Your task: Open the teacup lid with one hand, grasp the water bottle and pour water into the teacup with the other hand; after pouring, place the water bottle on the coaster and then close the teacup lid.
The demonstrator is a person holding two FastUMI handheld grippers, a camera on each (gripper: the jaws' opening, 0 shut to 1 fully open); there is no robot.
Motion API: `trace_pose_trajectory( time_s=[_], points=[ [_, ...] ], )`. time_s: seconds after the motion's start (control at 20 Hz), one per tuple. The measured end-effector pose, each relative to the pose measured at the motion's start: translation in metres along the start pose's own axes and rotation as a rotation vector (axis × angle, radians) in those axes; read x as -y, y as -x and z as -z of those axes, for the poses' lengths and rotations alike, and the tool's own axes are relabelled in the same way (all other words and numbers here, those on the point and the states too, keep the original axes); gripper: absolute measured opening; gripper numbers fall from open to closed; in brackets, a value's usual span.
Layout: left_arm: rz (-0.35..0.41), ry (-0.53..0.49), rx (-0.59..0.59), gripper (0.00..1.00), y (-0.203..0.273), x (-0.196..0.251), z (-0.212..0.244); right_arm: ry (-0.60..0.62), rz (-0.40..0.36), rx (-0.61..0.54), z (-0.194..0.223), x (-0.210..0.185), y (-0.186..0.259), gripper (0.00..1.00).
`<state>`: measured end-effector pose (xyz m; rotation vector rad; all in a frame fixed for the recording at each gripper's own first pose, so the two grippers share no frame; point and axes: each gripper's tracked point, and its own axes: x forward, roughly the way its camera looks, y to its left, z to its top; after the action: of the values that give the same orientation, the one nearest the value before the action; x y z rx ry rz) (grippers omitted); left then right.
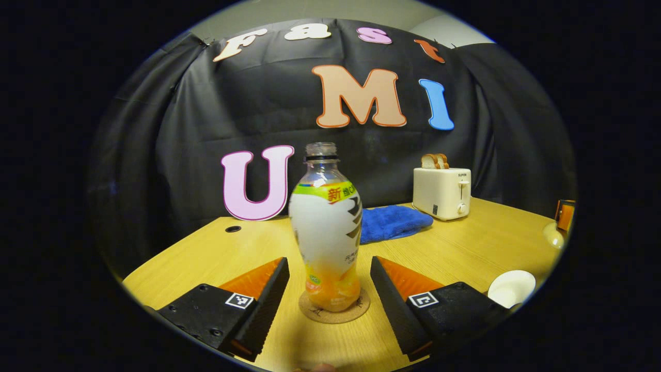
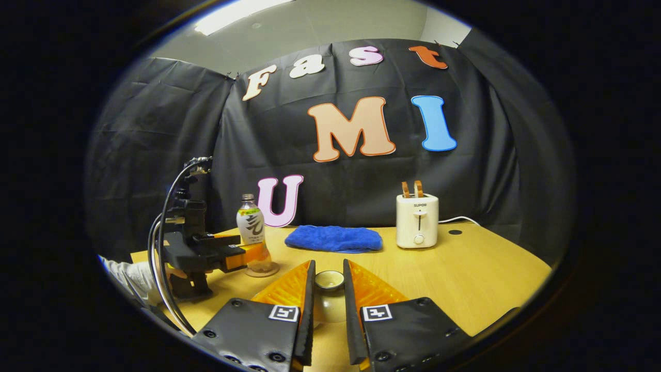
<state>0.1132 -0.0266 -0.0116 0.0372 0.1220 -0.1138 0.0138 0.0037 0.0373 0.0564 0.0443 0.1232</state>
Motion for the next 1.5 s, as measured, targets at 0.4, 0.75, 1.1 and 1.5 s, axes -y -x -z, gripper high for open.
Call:
trace_pose_trajectory(
  time_s=[0.4,0.75,1.1,1.5],
  points=[
    [-0.052,-0.009,0.072,0.92,0.054,-0.013,-0.016,-0.052,-0.077,-0.045,0.03,-0.038,-0.015,0.31],
    [-0.034,-0.002,0.124,0.92,0.077,-0.009,-0.024,-0.028,-0.076,-0.08,0.045,-0.055,-0.029,0.3],
    [-0.024,0.035,0.119,0.92,0.089,-0.008,-0.017,-0.005,-0.051,-0.122,0.063,-0.057,-0.038,0.3],
    [-0.014,0.041,0.127,0.92,0.095,-0.003,-0.015,0.002,-0.03,-0.113,0.064,-0.055,-0.035,0.32]
  ],
)
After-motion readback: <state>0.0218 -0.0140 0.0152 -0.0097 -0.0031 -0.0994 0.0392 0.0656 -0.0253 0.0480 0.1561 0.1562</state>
